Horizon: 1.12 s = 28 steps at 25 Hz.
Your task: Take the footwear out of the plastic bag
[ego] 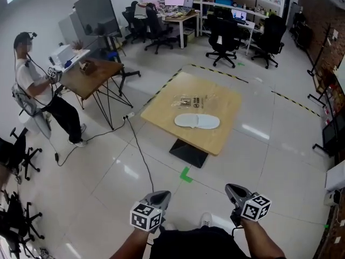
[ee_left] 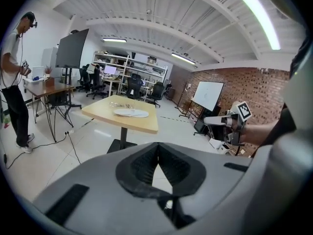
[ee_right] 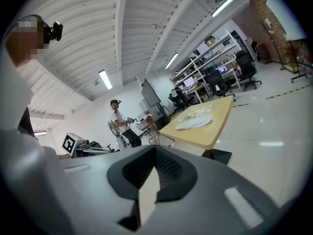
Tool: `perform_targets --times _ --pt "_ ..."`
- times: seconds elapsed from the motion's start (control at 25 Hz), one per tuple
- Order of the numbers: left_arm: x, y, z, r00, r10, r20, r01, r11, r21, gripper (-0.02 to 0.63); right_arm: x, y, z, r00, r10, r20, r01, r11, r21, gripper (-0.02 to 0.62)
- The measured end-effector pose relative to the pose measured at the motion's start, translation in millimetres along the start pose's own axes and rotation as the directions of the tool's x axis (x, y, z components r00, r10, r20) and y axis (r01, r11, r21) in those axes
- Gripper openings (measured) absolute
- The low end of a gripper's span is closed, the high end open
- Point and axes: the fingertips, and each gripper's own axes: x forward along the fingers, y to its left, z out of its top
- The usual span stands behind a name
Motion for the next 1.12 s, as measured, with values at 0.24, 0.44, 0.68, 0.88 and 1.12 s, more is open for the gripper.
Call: perform_targets --times 0.24,0.44,0.68,0.88,1.12 --pt "-6.7 -7.5 -20.9 0.991 -0.128 -0.042 0.13 0.99 0.048 0.008 -14.0 37.7 -17.0 0.996 -0.083 0.024 0.086 0.99 -0.109 0.0" --pt "-9.3 -1.6 -22.1 0.991 -0.132 -0.03 0.134 0.989 0.062 0.008 -27.9 58.8 -40.2 0.992 -0.126 -0.009 0.124 0.982 -0.142 0.002" --pt "-20.2 -2.1 -8.6 0.995 -0.098 0.016 0.097 0.994 0.058 0.008 -30.6 57.4 -41.7 0.992 -0.116 -0.041 0.112 0.989 -0.093 0.0" --pt "-17.9 -20.1 4.9 0.995 -0.07 0.07 0.068 0.997 0.033 0.008 -42.2 50.6 -20.3 0.993 -0.108 -0.044 0.099 0.981 -0.169 0.0" --pt "-10.5 -43.6 12.1 0.996 -0.052 0.071 0.046 0.996 0.076 0.008 -56.0 37.8 -5.7 0.997 -0.077 -0.006 0.075 0.981 -0.18 0.0"
